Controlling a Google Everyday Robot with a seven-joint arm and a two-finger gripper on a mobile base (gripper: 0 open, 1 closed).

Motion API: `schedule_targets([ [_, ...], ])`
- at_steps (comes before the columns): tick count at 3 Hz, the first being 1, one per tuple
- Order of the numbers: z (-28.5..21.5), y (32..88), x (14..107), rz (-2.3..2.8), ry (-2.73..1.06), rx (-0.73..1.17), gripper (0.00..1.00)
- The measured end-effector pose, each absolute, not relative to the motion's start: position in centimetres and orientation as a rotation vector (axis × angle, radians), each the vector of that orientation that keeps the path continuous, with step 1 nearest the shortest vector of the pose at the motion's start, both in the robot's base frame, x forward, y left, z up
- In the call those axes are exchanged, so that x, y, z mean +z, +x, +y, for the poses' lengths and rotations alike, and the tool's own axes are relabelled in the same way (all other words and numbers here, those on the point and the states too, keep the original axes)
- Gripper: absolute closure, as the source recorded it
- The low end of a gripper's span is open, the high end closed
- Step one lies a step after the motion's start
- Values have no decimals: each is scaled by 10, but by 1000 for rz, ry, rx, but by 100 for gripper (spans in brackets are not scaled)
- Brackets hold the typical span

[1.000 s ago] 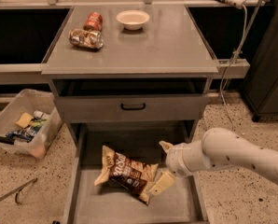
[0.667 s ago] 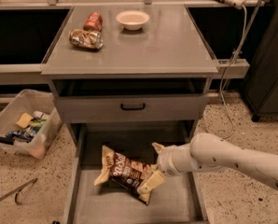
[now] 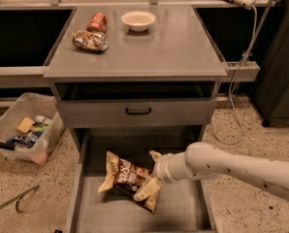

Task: Pick brown chip bag from middle drawer and place on counter

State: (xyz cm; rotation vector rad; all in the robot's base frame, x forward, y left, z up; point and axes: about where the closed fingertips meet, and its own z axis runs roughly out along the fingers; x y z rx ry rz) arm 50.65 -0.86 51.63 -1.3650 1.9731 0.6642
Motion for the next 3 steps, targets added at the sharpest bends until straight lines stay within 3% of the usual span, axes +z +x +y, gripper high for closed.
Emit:
schedule_targets([
  [3,52,507,398,2245,-1204,724,0],
])
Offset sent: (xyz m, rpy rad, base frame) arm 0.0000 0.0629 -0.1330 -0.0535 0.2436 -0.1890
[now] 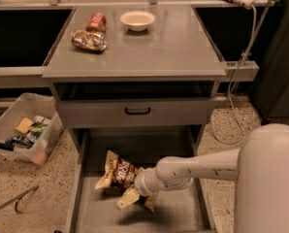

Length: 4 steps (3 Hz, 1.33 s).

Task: Pick brown chip bag from middle drawer and place on counter

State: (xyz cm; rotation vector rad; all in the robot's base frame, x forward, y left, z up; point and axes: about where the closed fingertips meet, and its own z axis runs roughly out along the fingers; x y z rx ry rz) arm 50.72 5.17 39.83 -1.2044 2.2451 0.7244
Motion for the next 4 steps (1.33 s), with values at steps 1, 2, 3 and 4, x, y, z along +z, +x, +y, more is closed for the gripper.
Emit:
schedule_targets([
  [1,56,507,397,2247,-1209,728,19],
  [2,56,507,397,2247,-1209,728,42],
  [3,56,507,397,2247,-1209,728,65],
  [4,46,498,422,2204,-1195,733,89],
])
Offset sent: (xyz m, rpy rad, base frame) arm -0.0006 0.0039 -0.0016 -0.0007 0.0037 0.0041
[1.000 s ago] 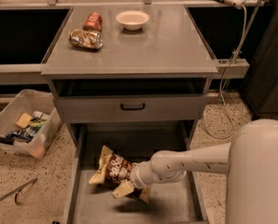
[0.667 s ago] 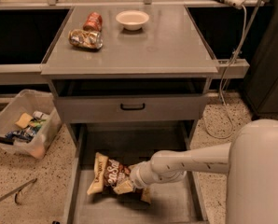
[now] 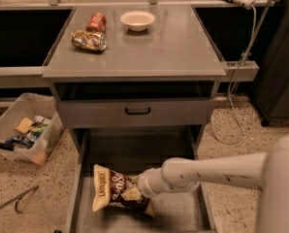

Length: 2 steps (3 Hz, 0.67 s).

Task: Pick brown chip bag from middle drawer and place on counter

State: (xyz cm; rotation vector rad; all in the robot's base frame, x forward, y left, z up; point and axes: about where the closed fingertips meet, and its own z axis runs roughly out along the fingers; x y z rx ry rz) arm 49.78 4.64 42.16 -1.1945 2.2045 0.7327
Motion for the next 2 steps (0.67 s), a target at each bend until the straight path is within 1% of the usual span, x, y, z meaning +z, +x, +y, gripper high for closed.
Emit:
schedule_targets([
  [1,47,474,509,2018,-1287,756,100],
  [2,28,443,619,1865,-1308,765,100],
])
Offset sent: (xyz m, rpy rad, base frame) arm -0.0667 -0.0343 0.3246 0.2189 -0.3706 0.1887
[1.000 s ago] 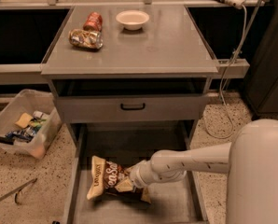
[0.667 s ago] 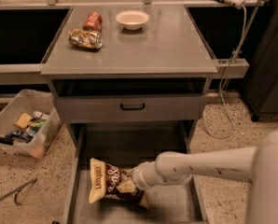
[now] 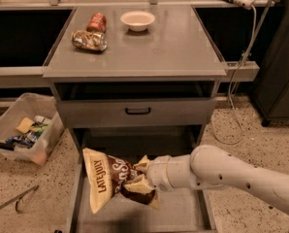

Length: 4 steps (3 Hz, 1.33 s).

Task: Pick brown chip bag from middle drawer and place on counter

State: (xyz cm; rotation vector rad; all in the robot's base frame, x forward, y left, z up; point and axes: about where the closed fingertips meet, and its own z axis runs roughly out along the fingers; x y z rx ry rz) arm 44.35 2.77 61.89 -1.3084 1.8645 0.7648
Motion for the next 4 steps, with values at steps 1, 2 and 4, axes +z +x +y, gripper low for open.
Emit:
schedule_targets([
  [1,28,444,619,1864,-1308,765,100],
  [2,24,455,683,1763,-1328,709,100],
  [4,21,481,880,1450,-1412,654,100],
])
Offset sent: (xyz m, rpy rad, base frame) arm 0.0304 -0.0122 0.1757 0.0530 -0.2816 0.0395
